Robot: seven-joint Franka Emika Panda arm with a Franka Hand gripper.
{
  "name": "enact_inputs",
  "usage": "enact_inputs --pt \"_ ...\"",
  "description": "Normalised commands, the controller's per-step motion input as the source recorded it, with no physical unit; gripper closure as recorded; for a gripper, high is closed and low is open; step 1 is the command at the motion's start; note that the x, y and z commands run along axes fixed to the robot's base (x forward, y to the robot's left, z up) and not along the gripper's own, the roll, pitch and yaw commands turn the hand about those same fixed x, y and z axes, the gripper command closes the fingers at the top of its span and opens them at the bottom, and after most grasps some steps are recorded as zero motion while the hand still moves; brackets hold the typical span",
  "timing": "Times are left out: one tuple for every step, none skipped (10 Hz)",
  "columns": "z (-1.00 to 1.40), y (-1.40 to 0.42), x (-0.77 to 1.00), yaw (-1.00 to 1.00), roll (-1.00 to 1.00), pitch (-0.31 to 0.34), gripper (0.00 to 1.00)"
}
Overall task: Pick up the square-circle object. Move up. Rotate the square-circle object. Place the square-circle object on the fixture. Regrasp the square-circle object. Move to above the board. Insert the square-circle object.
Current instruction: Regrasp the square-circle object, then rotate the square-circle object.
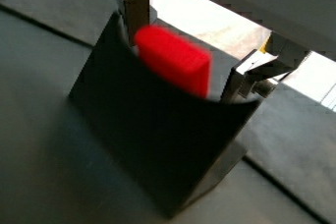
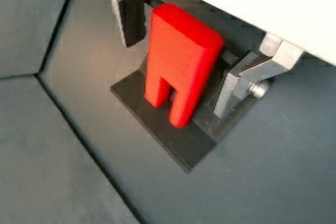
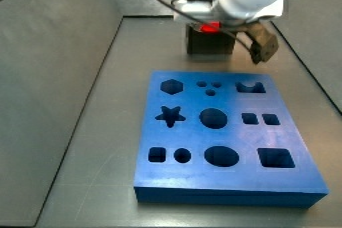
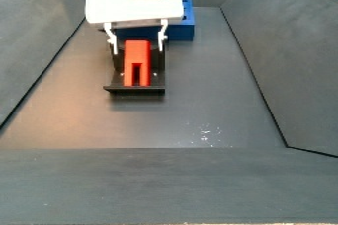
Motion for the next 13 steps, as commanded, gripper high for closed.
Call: enact_inputs --pt "-0.23 -0.01 0.07 -0.02 0.07 0.035 0.00" --pt "-0.17 -0.02 0.01 -0.01 0.06 0.043 0.00" --pt "0.00 0.00 0.00 0.00 0.00 0.000 1.00" --pt "1.00 0.12 -0.85 0.00 0.00 0.000 1.00" --pt "1.00 0.12 -0.85 0.00 -0.01 -0.012 1.00" --pt "1.00 0.11 -0.85 0.01 -0.06 -0.046 1.00" --pt "1.00 0.10 -0.85 0.02 -0.09 -0.056 1.00" --pt "1.00 0.09 -0.86 0.01 -0.11 -0.071 1.00" --pt "1.00 0.09 -0.87 0.00 -0.12 -0.082 1.00" --pt "1.00 0.09 -0.87 -0.02 -0.12 -0.089 1.00" --pt "1.00 0.08 -0.89 -0.04 -0.13 -0.098 1.00" --pt "1.00 0.08 -0.89 -0.05 -0.14 -0.100 1.00" --pt "1.00 0.08 -0.92 -0.08 -0.14 -0.085 1.00"
